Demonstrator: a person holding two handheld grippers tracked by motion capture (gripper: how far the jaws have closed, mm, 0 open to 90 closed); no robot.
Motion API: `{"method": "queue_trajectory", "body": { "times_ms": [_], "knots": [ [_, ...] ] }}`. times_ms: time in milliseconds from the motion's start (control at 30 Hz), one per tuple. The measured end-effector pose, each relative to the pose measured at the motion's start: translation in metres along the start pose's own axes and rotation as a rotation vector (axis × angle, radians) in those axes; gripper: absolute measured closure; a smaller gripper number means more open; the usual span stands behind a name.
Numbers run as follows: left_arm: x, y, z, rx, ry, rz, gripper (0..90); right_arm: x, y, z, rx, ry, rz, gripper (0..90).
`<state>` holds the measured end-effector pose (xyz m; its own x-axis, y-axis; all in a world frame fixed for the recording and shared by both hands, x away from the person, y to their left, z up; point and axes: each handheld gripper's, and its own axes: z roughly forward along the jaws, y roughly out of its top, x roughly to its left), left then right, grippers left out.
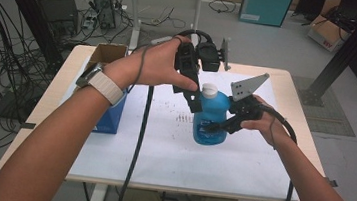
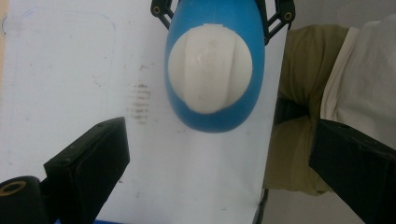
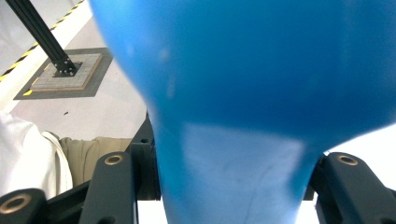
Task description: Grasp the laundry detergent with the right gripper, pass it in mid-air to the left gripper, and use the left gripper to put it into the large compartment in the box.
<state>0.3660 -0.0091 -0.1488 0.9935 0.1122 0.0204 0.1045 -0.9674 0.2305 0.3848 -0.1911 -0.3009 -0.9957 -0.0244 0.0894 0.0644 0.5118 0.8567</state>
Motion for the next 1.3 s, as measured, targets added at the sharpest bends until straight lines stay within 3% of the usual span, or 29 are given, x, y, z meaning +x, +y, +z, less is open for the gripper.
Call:
{"method": "queue_trajectory", "body": {
  "times_ms": [1300],
  "knots": [
    [0.0003,-0.0010,-0.0009,-0.002,-0.001,0.000,5.6,-0.0009,-0.0001,-0.0001,0.001,0.001,-0.001,43.7]
  ]
}}
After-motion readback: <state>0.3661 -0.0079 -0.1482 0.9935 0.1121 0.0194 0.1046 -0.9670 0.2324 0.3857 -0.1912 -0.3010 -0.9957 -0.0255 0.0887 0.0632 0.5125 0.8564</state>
